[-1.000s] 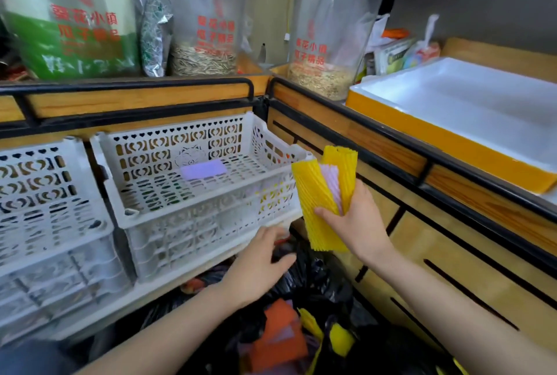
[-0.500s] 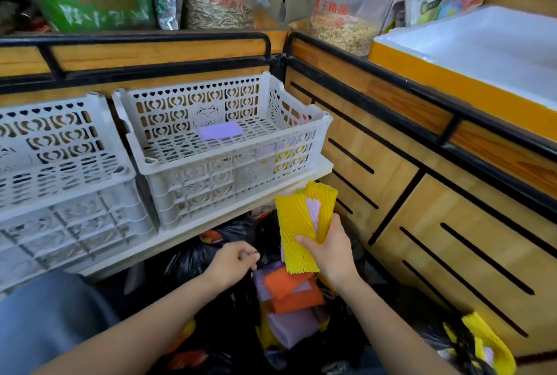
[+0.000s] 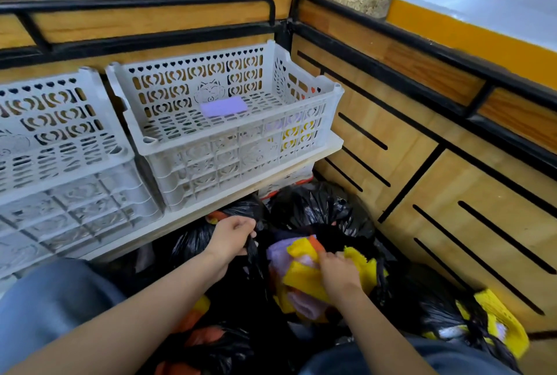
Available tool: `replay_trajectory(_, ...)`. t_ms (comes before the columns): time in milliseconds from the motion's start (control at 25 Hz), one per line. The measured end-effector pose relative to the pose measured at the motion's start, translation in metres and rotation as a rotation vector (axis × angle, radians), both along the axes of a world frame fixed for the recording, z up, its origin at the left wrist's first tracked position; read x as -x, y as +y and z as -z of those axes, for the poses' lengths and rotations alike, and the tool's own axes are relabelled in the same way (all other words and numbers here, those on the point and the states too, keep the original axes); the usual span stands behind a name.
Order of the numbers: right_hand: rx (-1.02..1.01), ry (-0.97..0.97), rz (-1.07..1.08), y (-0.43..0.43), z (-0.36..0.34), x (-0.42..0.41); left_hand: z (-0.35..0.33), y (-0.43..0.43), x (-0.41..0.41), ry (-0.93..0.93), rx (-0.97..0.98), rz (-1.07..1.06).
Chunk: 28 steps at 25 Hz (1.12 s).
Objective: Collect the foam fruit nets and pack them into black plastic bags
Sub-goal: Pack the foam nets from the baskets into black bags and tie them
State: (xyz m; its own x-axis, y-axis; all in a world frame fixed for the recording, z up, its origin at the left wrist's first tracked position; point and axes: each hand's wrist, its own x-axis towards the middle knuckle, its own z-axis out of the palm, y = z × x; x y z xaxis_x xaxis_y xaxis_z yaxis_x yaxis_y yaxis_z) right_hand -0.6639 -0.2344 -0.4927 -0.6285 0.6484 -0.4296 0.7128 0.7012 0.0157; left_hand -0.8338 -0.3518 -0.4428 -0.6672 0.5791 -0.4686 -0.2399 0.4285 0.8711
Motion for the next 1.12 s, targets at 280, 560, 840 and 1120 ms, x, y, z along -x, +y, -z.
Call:
replay_trajectory(280,0.026,0.182,-0.036,-0.005,0.022,0.034,0.0,0.007,0.002,0.095,0.0,0.235)
replay_trajectory(560,0.149,0.06,-0.305,-0.004,0.046,0.041,-0.002,0.007,0.014,-0.02,-0.075,0.15)
replay_trajectory(840,0.005,0.155,-0.037,0.004,0.061,0.045,0.009,-0.007,0.02,0.113,0.027,0.441)
replay_trajectory(1120,0.086,0.036,-0.544,0.006,0.036,0.028,0.011,-0.009,0.027,0.621,0.148,0.789)
